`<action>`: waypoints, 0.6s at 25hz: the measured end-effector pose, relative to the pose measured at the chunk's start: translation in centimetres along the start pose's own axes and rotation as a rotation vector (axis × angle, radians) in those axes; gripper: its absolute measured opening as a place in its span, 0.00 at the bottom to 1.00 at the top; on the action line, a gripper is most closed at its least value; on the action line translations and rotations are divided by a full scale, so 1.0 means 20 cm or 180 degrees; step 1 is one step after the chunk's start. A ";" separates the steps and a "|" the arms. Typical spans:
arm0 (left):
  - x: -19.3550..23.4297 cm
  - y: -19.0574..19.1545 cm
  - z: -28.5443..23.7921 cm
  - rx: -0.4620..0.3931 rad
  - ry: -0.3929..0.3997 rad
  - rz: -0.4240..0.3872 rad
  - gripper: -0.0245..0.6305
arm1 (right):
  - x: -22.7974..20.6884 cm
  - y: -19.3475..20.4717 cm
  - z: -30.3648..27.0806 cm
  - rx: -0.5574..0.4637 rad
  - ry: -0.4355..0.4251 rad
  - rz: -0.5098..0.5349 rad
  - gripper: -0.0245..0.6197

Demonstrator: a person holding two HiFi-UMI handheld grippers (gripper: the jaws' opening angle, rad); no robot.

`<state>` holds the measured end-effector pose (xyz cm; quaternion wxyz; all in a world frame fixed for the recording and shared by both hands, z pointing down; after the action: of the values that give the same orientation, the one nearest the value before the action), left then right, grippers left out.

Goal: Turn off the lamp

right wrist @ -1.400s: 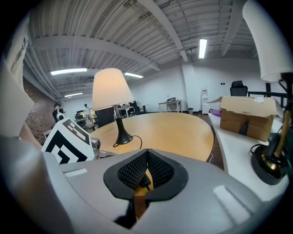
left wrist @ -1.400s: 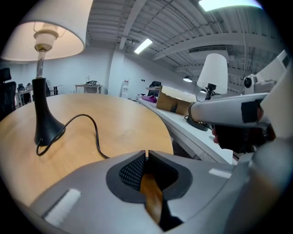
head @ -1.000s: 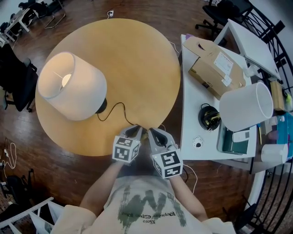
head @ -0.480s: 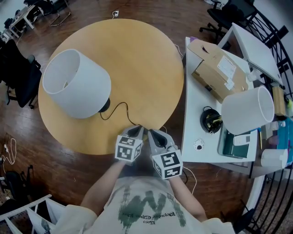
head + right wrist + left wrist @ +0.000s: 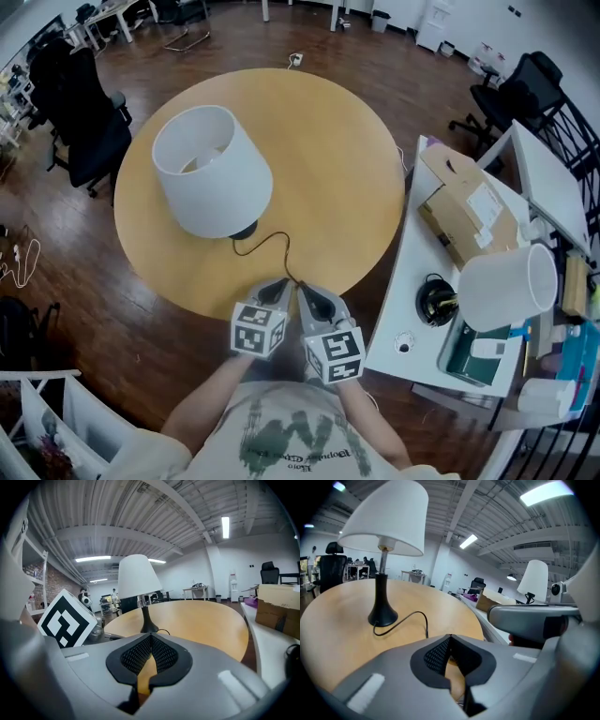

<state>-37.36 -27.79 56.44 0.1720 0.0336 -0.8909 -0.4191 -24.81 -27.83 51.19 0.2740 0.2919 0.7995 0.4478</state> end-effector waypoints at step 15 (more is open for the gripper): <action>-0.18 -0.01 0.50 -0.0901 -0.0866 0.0304 0.04 | 0.17 -0.10 0.12 -0.0260 -0.0839 0.0463 0.04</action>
<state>-37.33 -19.87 49.50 0.0726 -0.0901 -0.8387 -0.5322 -25.83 -25.02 47.72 0.3550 0.3938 0.7145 0.4564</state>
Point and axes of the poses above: the fingertips, and each gripper's own axes: z backward along the fingers, x to its left, y out of its underside, the point moved 9 cm from there along z, backward along the fingers, and after that the axes turned 4 degrees about x, right-handed, at the moved point
